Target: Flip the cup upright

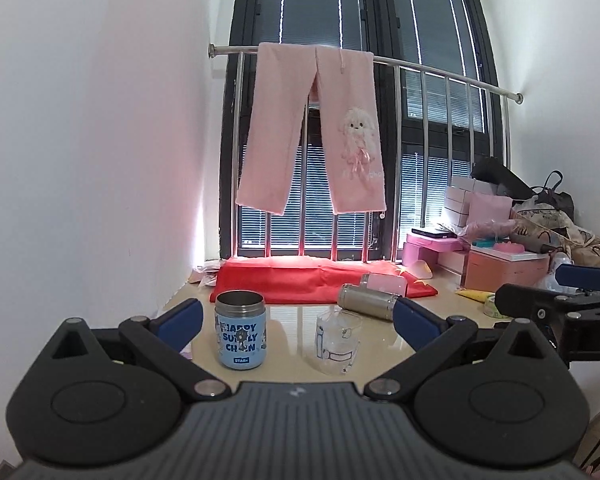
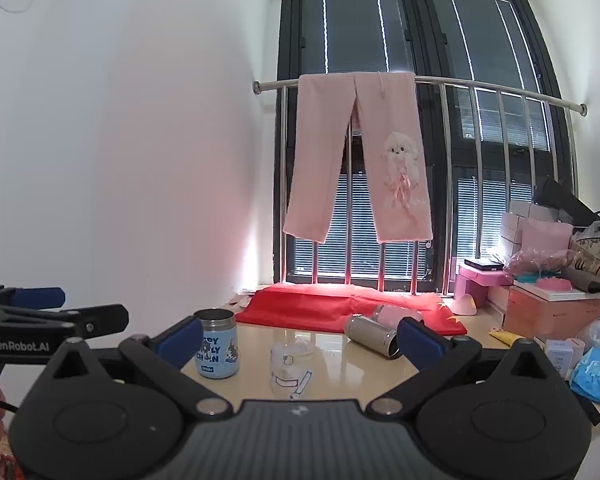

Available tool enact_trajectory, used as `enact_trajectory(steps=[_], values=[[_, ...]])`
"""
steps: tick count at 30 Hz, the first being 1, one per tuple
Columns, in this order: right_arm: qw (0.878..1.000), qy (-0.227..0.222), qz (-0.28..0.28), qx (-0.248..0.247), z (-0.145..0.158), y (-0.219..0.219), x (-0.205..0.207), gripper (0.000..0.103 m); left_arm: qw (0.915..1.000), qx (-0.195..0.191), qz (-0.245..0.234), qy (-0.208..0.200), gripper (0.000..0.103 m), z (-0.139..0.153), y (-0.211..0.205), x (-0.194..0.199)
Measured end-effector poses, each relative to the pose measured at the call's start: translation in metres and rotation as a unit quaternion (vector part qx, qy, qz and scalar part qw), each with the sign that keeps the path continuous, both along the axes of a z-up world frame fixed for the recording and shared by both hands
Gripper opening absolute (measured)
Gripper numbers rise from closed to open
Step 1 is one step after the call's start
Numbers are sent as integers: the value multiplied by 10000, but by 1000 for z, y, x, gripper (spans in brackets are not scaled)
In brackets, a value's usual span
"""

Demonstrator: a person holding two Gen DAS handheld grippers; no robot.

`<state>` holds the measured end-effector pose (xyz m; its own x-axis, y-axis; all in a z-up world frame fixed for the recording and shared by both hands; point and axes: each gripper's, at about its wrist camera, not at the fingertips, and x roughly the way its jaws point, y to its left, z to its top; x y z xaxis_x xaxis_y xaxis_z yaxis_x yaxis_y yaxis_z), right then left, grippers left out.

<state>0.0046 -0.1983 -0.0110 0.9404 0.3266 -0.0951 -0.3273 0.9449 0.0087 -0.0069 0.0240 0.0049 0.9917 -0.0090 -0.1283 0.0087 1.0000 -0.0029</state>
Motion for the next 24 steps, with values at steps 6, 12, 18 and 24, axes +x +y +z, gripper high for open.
enact_trajectory(steps=[6, 12, 18, 24], values=[[10000, 52, -50, 22, 2, 0, 5, 103, 10000, 9, 8, -8, 103, -1, 0, 1], [9999, 66, -89, 31, 0, -1, 3, 103, 10000, 24, -8, -17, 103, -2, 1, 0], [9999, 72, -135, 25, 1, 1, 3, 103, 10000, 24, -12, -22, 103, -2, 1, 0], [9998, 77, -177, 32, -1, 1, 3, 103, 10000, 23, -15, -15, 103, -2, 1, 0]])
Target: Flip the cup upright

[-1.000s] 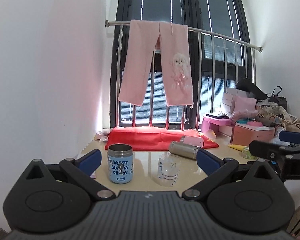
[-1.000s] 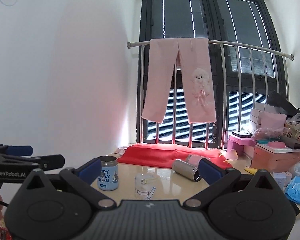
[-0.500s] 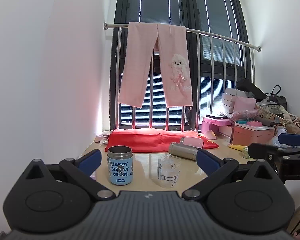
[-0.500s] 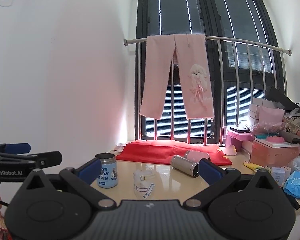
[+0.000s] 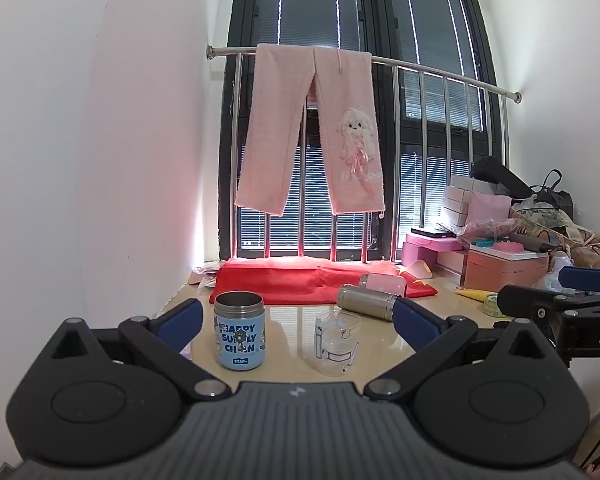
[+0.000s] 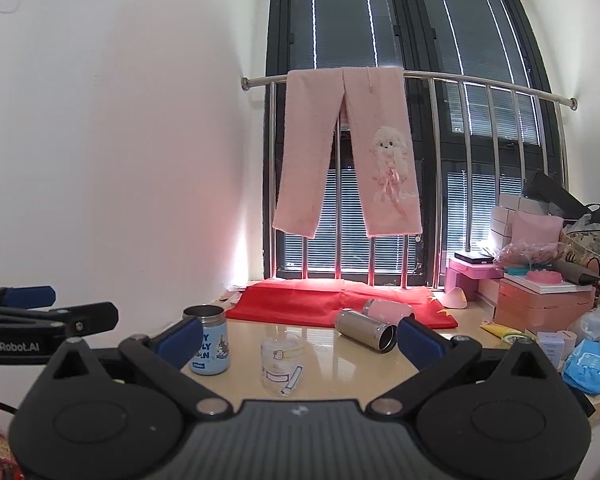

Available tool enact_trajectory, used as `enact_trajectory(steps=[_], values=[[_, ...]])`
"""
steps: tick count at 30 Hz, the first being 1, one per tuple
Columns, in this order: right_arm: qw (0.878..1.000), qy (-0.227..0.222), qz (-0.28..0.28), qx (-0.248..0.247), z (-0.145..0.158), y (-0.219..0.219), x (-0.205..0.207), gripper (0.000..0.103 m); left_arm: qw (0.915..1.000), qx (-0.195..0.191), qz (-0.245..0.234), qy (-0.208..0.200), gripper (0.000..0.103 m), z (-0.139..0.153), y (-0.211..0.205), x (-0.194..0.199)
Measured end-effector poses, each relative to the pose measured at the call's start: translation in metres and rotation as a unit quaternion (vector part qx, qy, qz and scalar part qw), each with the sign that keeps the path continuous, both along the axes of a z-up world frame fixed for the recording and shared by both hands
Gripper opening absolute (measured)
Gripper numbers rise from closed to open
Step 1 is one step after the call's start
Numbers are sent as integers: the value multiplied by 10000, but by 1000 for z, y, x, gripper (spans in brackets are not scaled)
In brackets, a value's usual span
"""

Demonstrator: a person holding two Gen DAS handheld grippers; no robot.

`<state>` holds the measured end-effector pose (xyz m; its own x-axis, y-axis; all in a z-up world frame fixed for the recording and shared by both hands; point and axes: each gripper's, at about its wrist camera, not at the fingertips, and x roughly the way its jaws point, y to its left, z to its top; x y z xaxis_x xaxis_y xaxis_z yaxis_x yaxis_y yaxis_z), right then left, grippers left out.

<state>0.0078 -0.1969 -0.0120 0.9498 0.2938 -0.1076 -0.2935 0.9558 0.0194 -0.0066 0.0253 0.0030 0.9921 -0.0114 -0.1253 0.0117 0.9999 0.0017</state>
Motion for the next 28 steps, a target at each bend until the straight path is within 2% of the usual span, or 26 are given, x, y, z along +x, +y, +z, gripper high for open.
enact_trajectory(steps=[28], values=[[10000, 15, -36, 6, -1, 3, -3, 103, 10000, 23, -64, 23, 103, -2, -1, -2]])
